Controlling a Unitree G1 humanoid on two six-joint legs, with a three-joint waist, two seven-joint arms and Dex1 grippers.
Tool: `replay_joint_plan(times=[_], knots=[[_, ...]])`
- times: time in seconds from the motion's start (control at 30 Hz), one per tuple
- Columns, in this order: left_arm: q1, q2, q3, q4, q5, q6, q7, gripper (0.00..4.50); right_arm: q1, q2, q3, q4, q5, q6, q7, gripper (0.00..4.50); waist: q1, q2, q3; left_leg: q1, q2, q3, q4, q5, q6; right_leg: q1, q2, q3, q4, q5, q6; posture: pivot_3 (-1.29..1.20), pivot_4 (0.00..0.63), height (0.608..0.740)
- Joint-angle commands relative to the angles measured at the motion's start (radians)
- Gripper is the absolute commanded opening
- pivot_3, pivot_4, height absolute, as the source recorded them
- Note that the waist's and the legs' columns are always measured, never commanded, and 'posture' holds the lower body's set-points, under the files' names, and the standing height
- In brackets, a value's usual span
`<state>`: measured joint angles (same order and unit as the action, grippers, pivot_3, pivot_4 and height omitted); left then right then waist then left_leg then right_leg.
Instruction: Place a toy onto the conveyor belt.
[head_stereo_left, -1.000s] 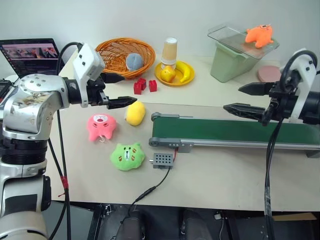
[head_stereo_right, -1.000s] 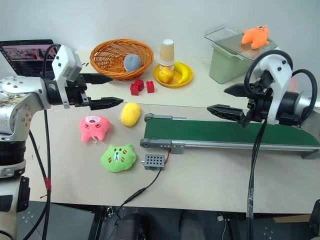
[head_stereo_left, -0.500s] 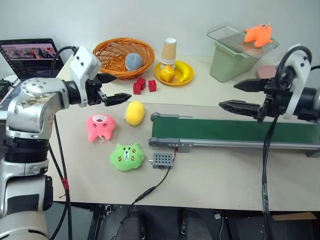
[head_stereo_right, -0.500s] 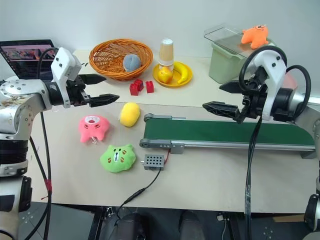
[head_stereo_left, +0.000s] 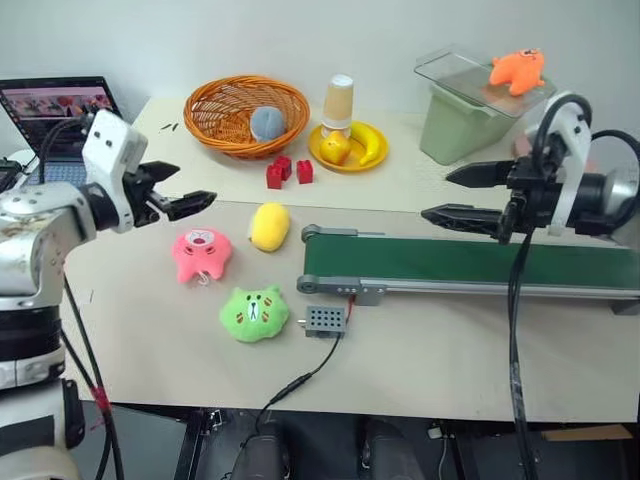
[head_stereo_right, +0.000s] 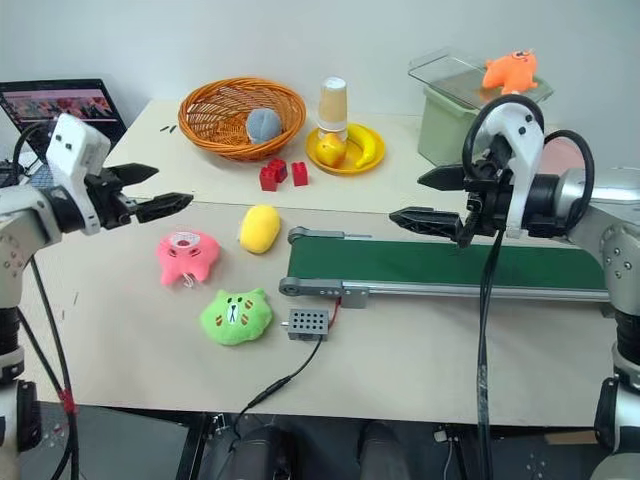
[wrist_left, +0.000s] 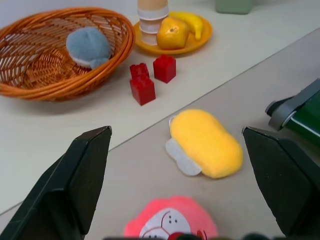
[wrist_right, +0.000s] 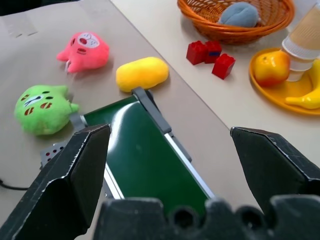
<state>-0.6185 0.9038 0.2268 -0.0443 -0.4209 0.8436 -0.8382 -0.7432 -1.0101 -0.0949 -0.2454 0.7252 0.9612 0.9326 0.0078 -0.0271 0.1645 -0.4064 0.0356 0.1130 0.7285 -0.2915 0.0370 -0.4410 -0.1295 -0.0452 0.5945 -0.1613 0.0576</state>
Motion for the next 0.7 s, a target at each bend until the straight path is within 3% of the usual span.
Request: replay_joint_plan(times=[0.03, 0.4, 0.7], knots=[[0.047, 0.017, 0.062, -0.06, -0.019, 0.01, 0.022, 4.47, -0.044, -0.016, -0.014, -0.004, -0.006, -0.036, 0.041, 4.5, 0.0, 0.0, 0.0, 0.0, 0.0, 0.0, 0.0, 0.0, 0.0, 0.0, 0.0, 0.0, 0.0, 0.0, 0.0, 0.0, 0.15, 0.739], [0.195, -0.096, 0.032, -0.045, 0.042, -0.141, 0.123, 4.47, -0.136, 0.01, -0.008, -0.021, 0.029, 0.012, 0.062, 4.5, 0.002, 0.0, 0.0, 0.0, 0.0, 0.0, 0.0, 0.0, 0.0, 0.0, 0.0, 0.0, 0.0, 0.0, 0.0, 0.0, 0.15, 0.739], [0.24, -0.143, -0.021, -0.02, 0.082, -0.149, 0.163, 4.47, -0.105, -0.03, -0.046, -0.016, 0.027, 0.003, 0.067, 4.5, 0.002, 0.0, 0.0, 0.0, 0.0, 0.0, 0.0, 0.0, 0.0, 0.0, 0.0, 0.0, 0.0, 0.0, 0.0, 0.0, 0.15, 0.739]])
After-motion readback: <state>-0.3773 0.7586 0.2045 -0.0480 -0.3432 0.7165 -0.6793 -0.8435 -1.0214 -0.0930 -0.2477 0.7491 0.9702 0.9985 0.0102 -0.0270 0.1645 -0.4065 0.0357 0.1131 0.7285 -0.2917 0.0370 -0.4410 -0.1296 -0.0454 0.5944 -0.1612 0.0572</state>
